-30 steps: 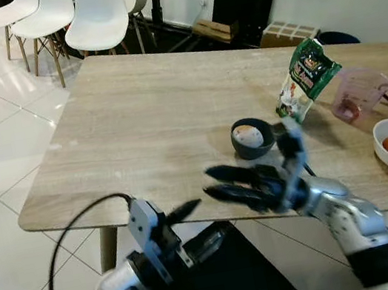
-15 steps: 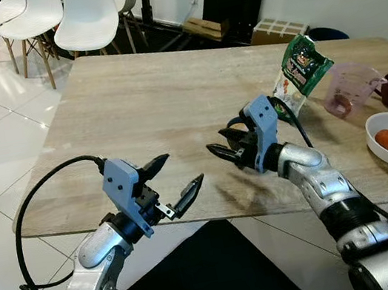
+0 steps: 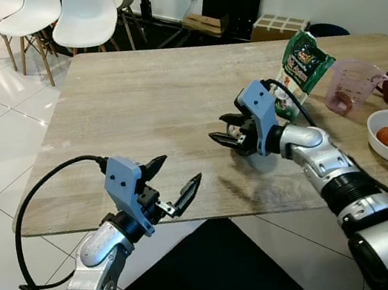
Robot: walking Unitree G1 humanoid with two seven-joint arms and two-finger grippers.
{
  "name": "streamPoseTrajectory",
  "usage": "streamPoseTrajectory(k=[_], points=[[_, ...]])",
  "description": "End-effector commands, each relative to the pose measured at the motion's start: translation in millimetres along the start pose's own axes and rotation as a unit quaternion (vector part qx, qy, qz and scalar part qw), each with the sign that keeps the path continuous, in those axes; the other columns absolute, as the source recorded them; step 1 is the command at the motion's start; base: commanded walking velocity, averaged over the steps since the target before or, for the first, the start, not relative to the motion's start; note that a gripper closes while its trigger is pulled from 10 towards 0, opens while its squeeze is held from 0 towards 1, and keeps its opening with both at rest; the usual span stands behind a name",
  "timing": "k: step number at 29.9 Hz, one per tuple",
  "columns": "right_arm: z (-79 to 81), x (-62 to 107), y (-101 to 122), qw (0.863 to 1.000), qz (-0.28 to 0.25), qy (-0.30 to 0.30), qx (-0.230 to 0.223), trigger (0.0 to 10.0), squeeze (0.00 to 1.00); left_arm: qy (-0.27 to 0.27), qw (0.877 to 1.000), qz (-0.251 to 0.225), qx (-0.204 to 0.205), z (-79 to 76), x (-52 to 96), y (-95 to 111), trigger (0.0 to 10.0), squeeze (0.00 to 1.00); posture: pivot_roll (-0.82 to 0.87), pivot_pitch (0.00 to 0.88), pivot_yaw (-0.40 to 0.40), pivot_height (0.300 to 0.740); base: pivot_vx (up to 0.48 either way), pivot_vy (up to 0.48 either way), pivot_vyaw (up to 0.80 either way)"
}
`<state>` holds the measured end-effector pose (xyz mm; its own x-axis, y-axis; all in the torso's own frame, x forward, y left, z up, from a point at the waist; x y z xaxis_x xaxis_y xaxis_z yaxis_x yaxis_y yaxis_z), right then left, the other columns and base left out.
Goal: Restocking fridge
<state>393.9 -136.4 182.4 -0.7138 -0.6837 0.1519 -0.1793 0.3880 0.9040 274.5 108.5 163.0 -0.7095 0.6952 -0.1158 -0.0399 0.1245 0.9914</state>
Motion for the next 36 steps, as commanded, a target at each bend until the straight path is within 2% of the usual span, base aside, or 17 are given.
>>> streamPoseTrajectory(k=[1,10,11,12,16,19,21,22,24,26,28,30,36], points=[[-1.2,1.5,-3.0,1.0,0.013,0.01,0.02,10.0,0.0,-0.007,1.0,0.005,-0.004,-2.8,-0.3,0.9,10.0,0.0,-0.04,0.098,-0.097,0.736,0.0,0.0,0.0],[-13.9,11.8,-4.5,0.999,0.033,0.026,0.025,10.0,0.0,-0.012,1.0,0.009,-0.002,-4.9,-0.1,0.5,10.0,0.0,-0.04,0.101,-0.1,0.736,0.0,0.0,0.0],[-22.5,17.6,-4.8,0.999,0.04,0.017,0.03,10.0,0.0,-0.013,1.0,0.01,0.001,-5.7,0.6,0.1,10.0,0.0,-0.04,0.101,-0.1,0.736,0.0,0.0,0.0],[-22.5,17.6,-4.8,0.999,0.04,0.017,0.03,10.0,0.0,-0.013,1.0,0.01,0.001,-5.7,0.6,0.1,10.0,0.0,-0.04,0.101,-0.1,0.736,0.0,0.0,0.0],[-42.6,25.1,-4.3,0.998,0.047,-0.046,0.017,10.0,0.0,-0.01,1.0,0.013,0.0,-5.1,1.1,-0.7,10.0,0.0,-0.04,0.102,-0.099,0.736,0.0,0.0,0.0],[-71.4,38.0,-4.3,0.984,0.039,-0.17,-0.033,10.0,0.0,0.001,1.0,0.014,0.002,-1.5,1.1,-1.5,10.0,0.0,-0.04,0.102,-0.097,0.736,0.0,0.0,0.0],[-78.1,43.6,-8.2,0.976,0.046,-0.208,-0.039,10.0,0.0,0.002,1.0,0.015,0.001,-1.0,0.8,-1.7,10.0,0.0,-0.04,0.103,-0.096,0.736,0.0,0.0,0.0],[-78.1,43.6,-8.2,0.976,0.046,-0.208,-0.039,10.0,0.0,0.002,1.0,0.015,0.001,-1.0,0.8,-1.7,10.0,0.0,-0.04,0.103,-0.096,0.736,0.0,0.0,0.0],[-82.1,52.0,-21.5,0.964,0.074,-0.253,-0.039,10.0,0.0,0.006,1.0,0.02,0.0,0.2,0.8,-3.1,10.0,0.0,-0.04,0.104,-0.093,0.736,0.0,0.0,0.0],[-82.4,53.1,-23.9,0.962,0.079,-0.259,-0.039,10.0,0.0,0.008,1.0,0.021,0.0,0.6,0.8,-3.5,10.0,0.0,-0.04,0.104,-0.093,0.736,0.0,0.0,0.0],[-82.9,59.0,-35.4,0.949,0.103,-0.296,-0.037,10.0,0.0,0.01,1.0,0.023,-0.002,1.0,0.7,-4.4,10.0,0.0,-0.04,0.103,-0.092,0.736,0.0,0.0,0.0],[-82.3,60.8,-40.0,0.944,0.112,-0.309,-0.034,10.0,0.0,0.009,1.0,0.024,-0.002,0.8,0.6,-4.6,10.0,0.0,-0.04,0.103,-0.09,0.736,0.0,0.0,0.0],[-73.2,58.9,-50.8,0.94,0.138,-0.311,0.005,10.0,0.0,0.009,0.999,0.031,-0.006,1.0,0.4,-7.3,10.0,0.0,-0.03,0.105,-0.09,0.736,0.0,0.0,0.0]])
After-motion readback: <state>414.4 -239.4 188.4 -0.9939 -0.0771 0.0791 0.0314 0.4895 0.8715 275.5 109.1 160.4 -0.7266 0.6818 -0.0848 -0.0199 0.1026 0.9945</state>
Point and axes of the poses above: a point about 5 cm out from each wrist's last joint towards the gripper, its own x axis pointing back from the gripper into the wrist, its own y axis along the axis of the wrist's last joint, z = x × y, the point moved 2 cm from there along -x, pointing out of the wrist towards the gripper, and after that the axes turned 4 degrees about x, right-handed, at the moved point
